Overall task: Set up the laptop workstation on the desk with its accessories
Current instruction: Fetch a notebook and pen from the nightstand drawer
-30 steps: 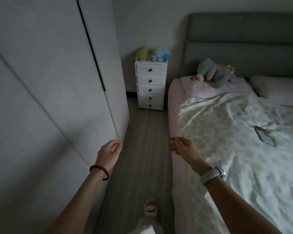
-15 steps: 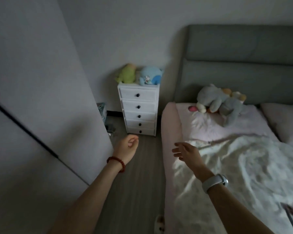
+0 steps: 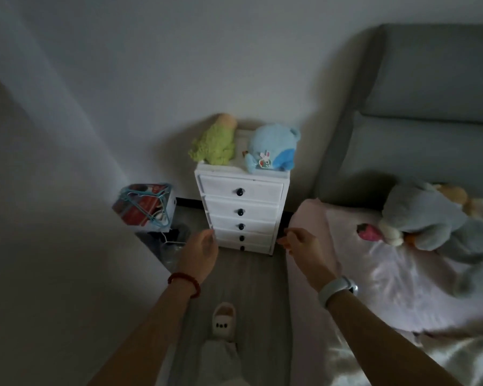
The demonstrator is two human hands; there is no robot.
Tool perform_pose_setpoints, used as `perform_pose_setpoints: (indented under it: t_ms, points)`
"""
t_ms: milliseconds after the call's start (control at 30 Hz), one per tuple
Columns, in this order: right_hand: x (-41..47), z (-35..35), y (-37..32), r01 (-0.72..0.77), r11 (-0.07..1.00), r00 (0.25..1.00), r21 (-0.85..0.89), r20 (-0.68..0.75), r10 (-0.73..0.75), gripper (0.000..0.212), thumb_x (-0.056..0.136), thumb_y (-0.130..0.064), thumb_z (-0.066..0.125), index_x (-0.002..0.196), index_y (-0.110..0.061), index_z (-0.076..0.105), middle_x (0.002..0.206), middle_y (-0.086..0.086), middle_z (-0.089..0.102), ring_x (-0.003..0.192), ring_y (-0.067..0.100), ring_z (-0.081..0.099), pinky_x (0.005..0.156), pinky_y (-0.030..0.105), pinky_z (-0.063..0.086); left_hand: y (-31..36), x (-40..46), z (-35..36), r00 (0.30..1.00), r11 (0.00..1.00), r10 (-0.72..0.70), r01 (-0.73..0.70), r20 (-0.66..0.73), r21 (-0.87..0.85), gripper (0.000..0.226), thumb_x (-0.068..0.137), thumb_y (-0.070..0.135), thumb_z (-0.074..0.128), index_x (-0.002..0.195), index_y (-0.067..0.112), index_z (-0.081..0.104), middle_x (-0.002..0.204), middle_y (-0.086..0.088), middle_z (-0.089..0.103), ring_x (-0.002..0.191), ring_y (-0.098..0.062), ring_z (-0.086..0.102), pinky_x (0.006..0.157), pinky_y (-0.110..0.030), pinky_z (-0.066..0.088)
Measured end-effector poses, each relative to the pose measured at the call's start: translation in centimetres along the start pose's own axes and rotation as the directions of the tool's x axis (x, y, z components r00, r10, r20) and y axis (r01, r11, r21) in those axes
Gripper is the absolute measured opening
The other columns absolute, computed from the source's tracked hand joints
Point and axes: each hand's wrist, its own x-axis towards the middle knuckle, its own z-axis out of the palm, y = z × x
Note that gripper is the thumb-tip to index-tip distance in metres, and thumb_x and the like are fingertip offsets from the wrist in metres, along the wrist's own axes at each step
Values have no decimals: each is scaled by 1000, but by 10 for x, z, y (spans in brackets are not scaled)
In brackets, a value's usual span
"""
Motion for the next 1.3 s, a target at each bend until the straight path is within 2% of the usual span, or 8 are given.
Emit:
perform_pose_setpoints:
  t_ms: [200, 433, 567, 800, 967, 1067, 1200, 1300]
  points:
    - [168, 104, -16, -138, 990, 990, 26, -30, 139, 31, 94, -19, 46, 123, -8, 52, 100, 8, 68, 92, 22, 61, 75, 31, 48, -24, 195, 3, 982, 958, 169, -185, 88, 221, 47, 89, 9, 53, 135, 6, 41, 141, -16, 40, 129, -32, 37, 108, -45, 32]
    - [288, 185, 19, -328, 938, 944, -108, -69, 322, 48, 94, -33, 45, 133, -4, 41, 113, 14, 65, 109, 30, 57, 86, 32, 41, -60, 329, 38, 901, 594, 279, -433, 332, 678, 69, 91, 29, 44, 147, 24, 3, 157, -4, -6, 143, -23, -7, 113, -48, 11]
    - [323, 206, 39, -378, 912, 925, -163, -116, 363, 39, 91, -42, 45, 110, -10, 58, 107, 13, 66, 101, 31, 60, 78, 32, 44, -90, 356, 53, 889, 471, 248, -458, 385, 754, 77, 91, 33, 40, 143, 26, -16, 155, 0, -14, 141, -19, -18, 111, -54, 5]
    - [305, 210, 44, -381, 888, 923, -258, -164, 348, 33, 88, -47, 45, 91, -20, 63, 94, 5, 69, 87, 28, 63, 69, 32, 46, -93, 358, 51, 875, 600, 361, -482, 322, 639, 61, 81, 28, 54, 139, 16, 38, 148, -10, 33, 138, -31, 27, 103, -64, 22]
    - [254, 204, 52, -424, 884, 904, -196, -26, 427, 27, 91, -41, 46, 92, -20, 62, 88, 3, 68, 80, 22, 64, 74, 36, 53, -87, 351, 53, 893, 634, 300, -449, 336, 630, 55, 88, 33, 43, 140, 17, 35, 153, -9, 23, 142, -29, 16, 108, -60, 11]
    - [236, 194, 47, -430, 813, 880, -392, 17, 474, 33, 92, -43, 42, 94, -17, 63, 92, 6, 66, 88, 28, 63, 75, 32, 47, -90, 345, 51, 897, 634, 283, -440, 339, 636, 55, 91, 31, 45, 143, 20, 28, 155, -9, 14, 143, -28, 8, 111, -58, 8]
    - [224, 166, 28, -84, 764, 983, -640, -179, -41, 24, 87, -31, 55, 71, -14, 60, 71, 7, 66, 66, 27, 62, 57, 25, 38, -98, 334, 52, 901, 657, 218, -420, 376, 625, 56, 94, 34, 38, 145, 22, 19, 157, -7, 2, 144, -23, 1, 112, -53, 6]
    - [226, 146, 24, 166, 655, 903, -738, -153, -401, 7, 75, -14, 68, 81, -13, 64, 80, 7, 65, 76, 27, 61, 67, 31, 44, -105, 322, 50, 887, 673, 189, -430, 422, 602, 55, 94, 36, 38, 145, 23, 21, 155, -6, 14, 143, -21, 10, 113, -50, 8]
